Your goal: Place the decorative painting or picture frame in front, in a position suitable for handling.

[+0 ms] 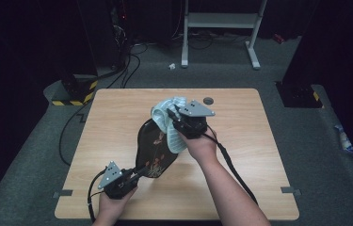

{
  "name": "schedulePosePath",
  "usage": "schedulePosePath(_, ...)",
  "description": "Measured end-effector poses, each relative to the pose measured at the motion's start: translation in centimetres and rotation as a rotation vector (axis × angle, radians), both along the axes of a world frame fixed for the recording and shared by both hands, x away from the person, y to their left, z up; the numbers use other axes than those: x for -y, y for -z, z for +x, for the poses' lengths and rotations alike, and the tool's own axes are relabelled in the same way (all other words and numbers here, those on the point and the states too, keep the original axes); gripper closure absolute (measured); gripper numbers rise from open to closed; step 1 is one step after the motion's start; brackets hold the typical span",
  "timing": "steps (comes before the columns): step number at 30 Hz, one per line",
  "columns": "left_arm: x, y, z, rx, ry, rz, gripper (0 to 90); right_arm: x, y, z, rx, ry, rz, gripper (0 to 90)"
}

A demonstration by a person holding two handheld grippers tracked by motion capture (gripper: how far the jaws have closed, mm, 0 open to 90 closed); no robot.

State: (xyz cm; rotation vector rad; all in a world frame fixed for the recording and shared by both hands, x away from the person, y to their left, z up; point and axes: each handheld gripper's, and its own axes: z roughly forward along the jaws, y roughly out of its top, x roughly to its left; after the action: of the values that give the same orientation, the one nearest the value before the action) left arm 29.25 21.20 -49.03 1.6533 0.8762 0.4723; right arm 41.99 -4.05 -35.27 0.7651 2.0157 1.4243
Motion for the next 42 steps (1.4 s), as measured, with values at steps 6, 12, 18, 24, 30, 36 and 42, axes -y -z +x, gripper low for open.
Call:
schedulePosePath(6,0.0,-0.1,0.0,-0.001,-0.002,0.007,78.1,-2.6,-1.9,-3.1,0.104,-0.094,-0.019,72.9)
schedulePosePath(12,0.1,0.0,0.1,0.002,-0.006,0.007,77.9,-5.0,-1.8,-6.1,0.178,-0.175,-0.075,72.8)
schedulePosePath(18,0.3,0.0,0.2,0.008,-0.008,0.008,77.9,-6.4,-0.4,-8.3,0.228,-0.233,-0.135,72.6)
schedulePosePath(24,0.2,0.1,0.2,0.02,-0.004,0.017,77.8,-5.2,-1.5,-6.6,0.207,-0.195,-0.085,72.6)
schedulePosePath(30,0.1,0.1,0.2,0.018,0.003,0.013,77.7,-2.6,-2.2,-2.3,0.11,-0.089,-0.043,72.6)
schedulePosePath(36,0.1,0.1,0.1,0.018,0.002,0.004,77.7,-0.3,0.1,0.4,0.025,0.001,-0.034,72.8)
schedulePosePath(42,0.1,0.2,0.1,0.02,0.002,0.009,77.7,1.4,1.4,1.6,-0.014,0.068,-0.031,72.8)
